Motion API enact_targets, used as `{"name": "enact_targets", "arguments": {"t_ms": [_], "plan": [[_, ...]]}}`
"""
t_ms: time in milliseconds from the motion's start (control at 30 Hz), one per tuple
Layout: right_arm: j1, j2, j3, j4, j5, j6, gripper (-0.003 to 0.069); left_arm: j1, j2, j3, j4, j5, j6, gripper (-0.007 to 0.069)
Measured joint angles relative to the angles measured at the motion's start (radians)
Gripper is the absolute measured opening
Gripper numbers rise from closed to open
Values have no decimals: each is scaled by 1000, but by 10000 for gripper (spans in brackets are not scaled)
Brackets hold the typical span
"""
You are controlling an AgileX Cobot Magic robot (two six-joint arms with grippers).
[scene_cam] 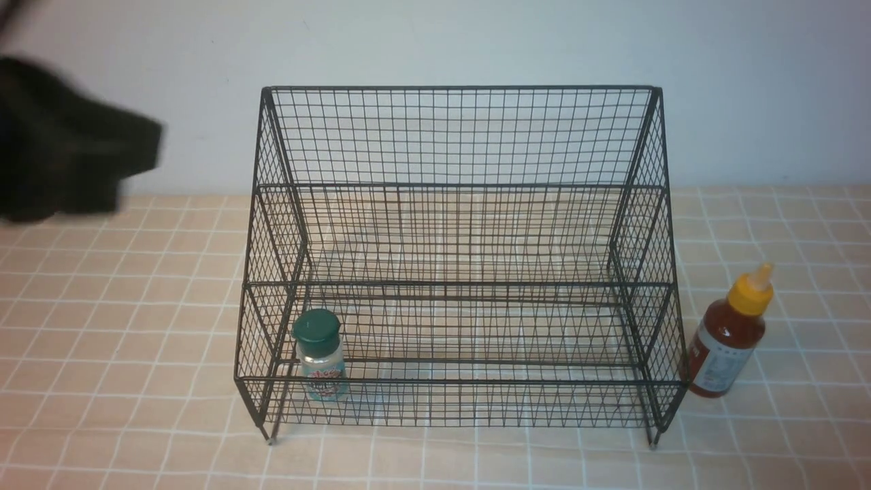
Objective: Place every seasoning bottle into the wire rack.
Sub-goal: Use the right arm to grab the condiment bottle closest to it
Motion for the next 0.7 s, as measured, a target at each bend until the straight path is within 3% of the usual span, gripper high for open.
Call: {"name": "enact_targets", "arguments": {"t_ms": [300,567,700], "plan": [[0,0,0,0,0,0,-15,-1,-359,232,-10,-40,7,-7],[0,0,0,0,0,0,-15,0,-422,261,-11,-41,8,-7],[0,0,0,0,0,0,-15,50,-456,342,-20,-118,47,-7]]}}
